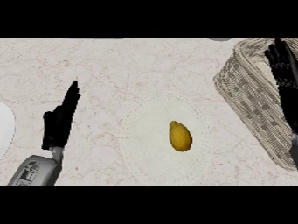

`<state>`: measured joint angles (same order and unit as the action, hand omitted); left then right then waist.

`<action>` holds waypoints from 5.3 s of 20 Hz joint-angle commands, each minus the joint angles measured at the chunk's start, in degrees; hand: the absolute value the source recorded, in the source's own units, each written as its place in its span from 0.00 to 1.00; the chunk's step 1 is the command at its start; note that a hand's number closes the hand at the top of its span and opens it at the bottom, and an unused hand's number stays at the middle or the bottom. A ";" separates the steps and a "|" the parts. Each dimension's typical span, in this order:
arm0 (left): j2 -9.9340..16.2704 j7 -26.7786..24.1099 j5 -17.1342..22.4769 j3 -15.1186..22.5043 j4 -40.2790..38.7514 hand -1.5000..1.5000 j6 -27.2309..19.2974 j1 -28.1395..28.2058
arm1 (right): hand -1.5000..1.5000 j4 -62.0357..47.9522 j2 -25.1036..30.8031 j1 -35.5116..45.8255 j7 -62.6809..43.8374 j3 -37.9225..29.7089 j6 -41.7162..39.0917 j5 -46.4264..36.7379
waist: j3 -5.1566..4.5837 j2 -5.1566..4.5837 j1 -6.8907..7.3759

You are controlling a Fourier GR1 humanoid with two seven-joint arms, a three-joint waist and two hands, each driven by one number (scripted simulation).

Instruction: Pick the lemon from the placemat and place it in the basket

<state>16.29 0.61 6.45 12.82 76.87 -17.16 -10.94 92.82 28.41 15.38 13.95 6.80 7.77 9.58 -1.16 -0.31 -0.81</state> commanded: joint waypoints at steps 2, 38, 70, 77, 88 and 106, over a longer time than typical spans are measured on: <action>0.16 -1.52 2.61 -3.09 3.80 0.50 1.94 1.45 | 1.00 9.05 -1.33 -3.09 -10.56 0.04 2.63 0.60 | 1.10 0.59 0.44; -3.11 -4.51 4.84 -2.95 15.74 0.50 0.90 9.15 | 0.00 28.20 -21.98 7.69 -96.60 27.33 -28.74 -52.57 | 0.83 0.74 0.79; -4.24 -0.29 2.77 -3.97 19.88 0.50 1.12 9.14 | 0.00 15.72 -28.35 1.06 -89.91 26.24 -27.33 -65.08 | 1.14 0.45 0.63; -5.41 -2.49 2.03 -3.93 18.04 0.50 2.41 10.26 | 0.00 9.69 -28.36 0.94 -87.59 26.72 -22.37 -65.71 | 1.14 0.36 0.89; -6.94 0.37 1.47 -4.34 19.97 0.50 2.70 8.98 | 0.00 7.56 -28.37 1.23 -86.07 24.17 -23.12 -63.52 | 1.15 0.39 0.87; -7.32 0.49 -0.12 -6.71 22.59 0.50 6.32 12.69 | 0.00 0.08 -28.38 0.19 -82.11 24.17 -17.07 -62.90 | 1.16 0.39 1.05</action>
<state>8.69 0.23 6.81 5.66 95.94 -11.80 -0.87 91.19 0.47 15.57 -61.15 29.90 -8.65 -53.49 0.00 0.02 0.17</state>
